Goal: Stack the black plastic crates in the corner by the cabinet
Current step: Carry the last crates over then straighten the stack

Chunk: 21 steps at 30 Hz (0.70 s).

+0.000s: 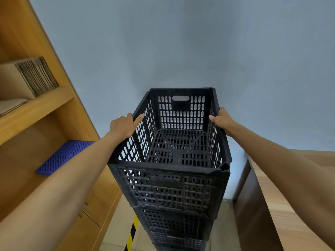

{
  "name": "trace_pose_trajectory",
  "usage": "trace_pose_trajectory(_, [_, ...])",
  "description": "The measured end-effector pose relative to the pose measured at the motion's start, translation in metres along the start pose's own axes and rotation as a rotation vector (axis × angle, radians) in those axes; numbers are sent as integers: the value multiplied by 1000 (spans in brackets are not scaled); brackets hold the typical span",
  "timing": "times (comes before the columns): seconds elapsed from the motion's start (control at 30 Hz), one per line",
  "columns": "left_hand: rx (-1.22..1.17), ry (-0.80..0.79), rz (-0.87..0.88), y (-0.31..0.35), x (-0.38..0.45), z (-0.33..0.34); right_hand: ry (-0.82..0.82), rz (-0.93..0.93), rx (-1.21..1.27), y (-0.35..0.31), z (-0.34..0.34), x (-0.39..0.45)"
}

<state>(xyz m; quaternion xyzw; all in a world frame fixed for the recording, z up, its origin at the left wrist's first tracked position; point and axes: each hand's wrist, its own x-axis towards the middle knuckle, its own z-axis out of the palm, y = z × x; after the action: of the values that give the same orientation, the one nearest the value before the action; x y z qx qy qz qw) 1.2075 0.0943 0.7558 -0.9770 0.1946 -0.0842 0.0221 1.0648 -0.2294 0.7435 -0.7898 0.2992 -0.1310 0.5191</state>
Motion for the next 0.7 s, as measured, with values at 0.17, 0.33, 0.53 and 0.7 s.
trace_pose_trajectory(0.17, [30, -17, -18, -6, -1, 1, -9, -2, -2, -2, 6, 0])
trace_pose_trajectory(0.33, [47, -15, -37, -4, -4, 4, 3, -36, -39, -1, 7, -4])
trace_pose_trajectory(0.53, [-133, -61, -112, 8, -14, 8, 0, -95, -189, 0, 7, -11])
trace_pose_trajectory(0.7, [-170, -37, -131, 22, -28, 3, -9, -177, -315, 6, 5, -14])
